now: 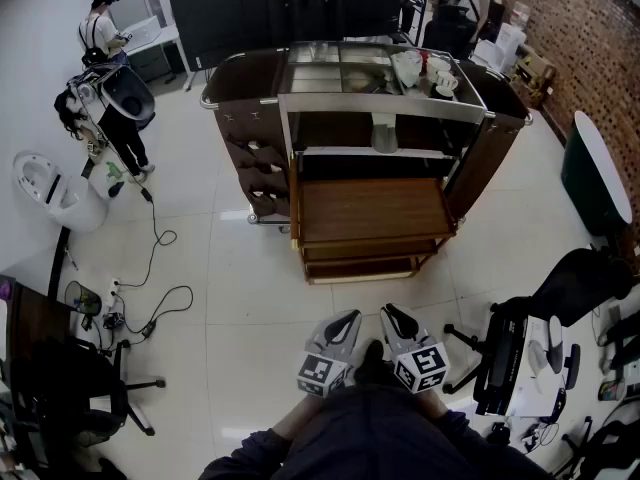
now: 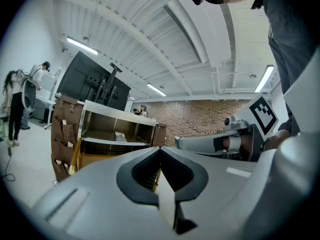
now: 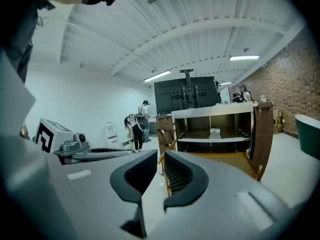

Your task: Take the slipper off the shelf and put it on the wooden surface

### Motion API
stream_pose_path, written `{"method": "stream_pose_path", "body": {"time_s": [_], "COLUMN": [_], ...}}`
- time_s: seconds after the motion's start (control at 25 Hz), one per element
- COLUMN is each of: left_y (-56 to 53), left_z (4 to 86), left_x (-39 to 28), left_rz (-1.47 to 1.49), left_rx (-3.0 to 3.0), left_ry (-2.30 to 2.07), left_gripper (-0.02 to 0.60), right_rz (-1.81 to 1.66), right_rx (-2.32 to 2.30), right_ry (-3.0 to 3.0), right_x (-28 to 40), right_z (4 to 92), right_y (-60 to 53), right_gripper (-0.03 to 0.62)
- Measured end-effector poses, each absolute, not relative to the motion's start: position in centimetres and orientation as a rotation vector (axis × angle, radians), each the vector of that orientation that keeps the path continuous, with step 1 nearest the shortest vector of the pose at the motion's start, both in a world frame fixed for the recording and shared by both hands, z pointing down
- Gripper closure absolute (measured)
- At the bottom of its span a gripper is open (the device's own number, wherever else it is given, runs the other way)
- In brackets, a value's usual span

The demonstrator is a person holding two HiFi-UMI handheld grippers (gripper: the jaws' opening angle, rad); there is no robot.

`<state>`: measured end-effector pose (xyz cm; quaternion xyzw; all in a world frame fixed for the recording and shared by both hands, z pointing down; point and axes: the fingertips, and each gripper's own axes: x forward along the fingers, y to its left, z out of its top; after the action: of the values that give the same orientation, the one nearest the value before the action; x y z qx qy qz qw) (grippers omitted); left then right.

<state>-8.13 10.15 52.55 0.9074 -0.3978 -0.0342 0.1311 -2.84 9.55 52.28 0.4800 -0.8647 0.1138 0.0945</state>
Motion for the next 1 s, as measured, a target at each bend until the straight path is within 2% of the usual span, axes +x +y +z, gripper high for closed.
{"method": "stream_pose_path", "body": {"time_s": [0.24,0.48,0.8,1.0], "left_y": [9.5,6.9,-1.8,-10.9], "left_z": [53.8,55.7,56.3,57.3], "left_x": [-10.1,-10.6,-10.5,-8.0], "left_rz": [-0.034,-0.007,0.01,0.066], "left_rx": [2.596,2.551,2.467,2.39], "left_ry": [-1.184,-1.217,-1.285,-1.293], "left_gripper": [0.563,0.565,0.561,0.541], "right_rz": [0.39,0.332,0.325,0.298], "right_rx": [1.444,1.449,1.38,1.358], "right_ry": [-2.535,-2.492,-2.393,-2.37], "right_x": [-2.6,0.9,5.0,6.5], "right_z": [53.6,54.1,58.7,60.3], "right_y": [7.4,0.4,-20.1,-36.0], "right_gripper": [0.565,0.565,0.529,0.523]}}
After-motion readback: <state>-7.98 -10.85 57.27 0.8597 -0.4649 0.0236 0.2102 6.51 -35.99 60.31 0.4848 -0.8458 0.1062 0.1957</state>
